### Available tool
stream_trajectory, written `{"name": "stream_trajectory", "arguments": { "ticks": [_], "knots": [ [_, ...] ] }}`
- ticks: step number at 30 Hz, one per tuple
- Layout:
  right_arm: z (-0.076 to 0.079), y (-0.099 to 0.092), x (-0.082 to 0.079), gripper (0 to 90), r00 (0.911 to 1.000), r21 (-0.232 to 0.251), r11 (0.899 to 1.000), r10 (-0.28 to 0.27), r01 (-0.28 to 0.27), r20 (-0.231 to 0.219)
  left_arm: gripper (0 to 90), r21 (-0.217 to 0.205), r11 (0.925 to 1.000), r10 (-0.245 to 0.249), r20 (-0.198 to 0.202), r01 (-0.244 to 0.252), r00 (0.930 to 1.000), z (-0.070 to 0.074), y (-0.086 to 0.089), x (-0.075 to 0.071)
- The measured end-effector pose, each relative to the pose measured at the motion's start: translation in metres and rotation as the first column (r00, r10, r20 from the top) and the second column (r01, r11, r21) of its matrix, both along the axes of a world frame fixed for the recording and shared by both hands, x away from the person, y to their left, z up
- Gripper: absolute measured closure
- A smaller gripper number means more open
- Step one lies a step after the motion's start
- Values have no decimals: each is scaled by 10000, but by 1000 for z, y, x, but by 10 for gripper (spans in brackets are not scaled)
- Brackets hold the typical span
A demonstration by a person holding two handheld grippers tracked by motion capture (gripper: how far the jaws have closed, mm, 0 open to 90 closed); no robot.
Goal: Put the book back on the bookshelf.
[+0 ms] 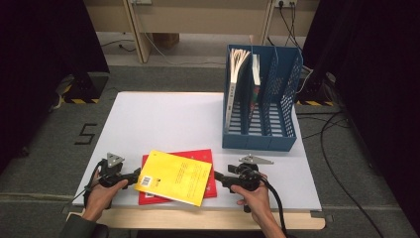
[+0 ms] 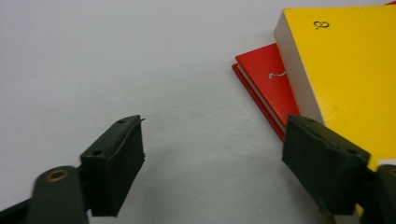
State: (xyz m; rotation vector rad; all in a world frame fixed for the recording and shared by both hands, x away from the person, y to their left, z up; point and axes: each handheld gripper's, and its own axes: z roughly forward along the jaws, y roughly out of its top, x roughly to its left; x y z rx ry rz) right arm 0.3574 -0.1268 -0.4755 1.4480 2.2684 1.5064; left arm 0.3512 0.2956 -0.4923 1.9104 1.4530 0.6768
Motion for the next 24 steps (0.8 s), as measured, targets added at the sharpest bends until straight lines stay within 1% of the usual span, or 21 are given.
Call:
{"name": "stream_trajectory", "arguments": {
  "ticks": [3,7,8,11,12,13,14,15,17,18,19,20,22,24],
  "knots": [
    [-5,6,-3,273,9996,-74,9998,171,-173,-230,246,-12,10000,-21,35,22,10000,1,-1,-4],
    [-10,11,-4,269,9986,-130,9992,371,-376,-375,336,24,9999,-118,-5,118,9999,3,-4,-9],
    [-11,13,-4,268,9983,-36,9993,381,-383,-447,359,31,9999,-116,2,116,9999,3,-5,-10],
    [-12,15,-5,268,9978,-49,9990,453,-455,-479,398,157,9998,-95,116,94,9999,4,-8,-13],
    [-13,15,-4,267,9975,-57,9989,471,-475,-533,415,146,9998,-99,90,97,9999,5,-8,-13],
    [-14,15,-4,266,9974,-81,9988,469,-474,-551,436,50,9999,-113,48,113,9999,5,-8,-14],
    [-14,15,-5,265,9970,-55,9989,457,-461,-627,454,61,9999,-109,35,108,9999,6,-9,-14],
    [-15,15,-5,265,9966,-8,9989,461,-463,-684,436,71,9998,-190,12,190,9998,6,-10,-15],
    [-15,15,-5,265,9963,105,9990,448,-442,-738,375,-69,9989,-459,-69,458,9989,6,-12,-18],
    [-15,15,-4,266,9964,93,9989,471,-466,-711,337,-152,9985,-531,13,531,9986,7,-14,-19],
    [-15,15,-4,265,9961,109,9988,475,-469,-737,272,23,9985,-554,98,554,9984,8,-17,-20],
    [-15,15,-4,265,9955,199,9988,472,-457,-825,267,131,9981,-595,90,594,9982,8,-18,-21],
    [-16,14,-3,266,9960,182,9991,397,-384,-806,285,329,9973,-657,87,654,9978,7,-20,-21],
    [-16,13,-3,266,9955,153,9991,410,-399,-860,302,194,9979,-617,56,615,9981,7,-21,-21]
  ]
}}
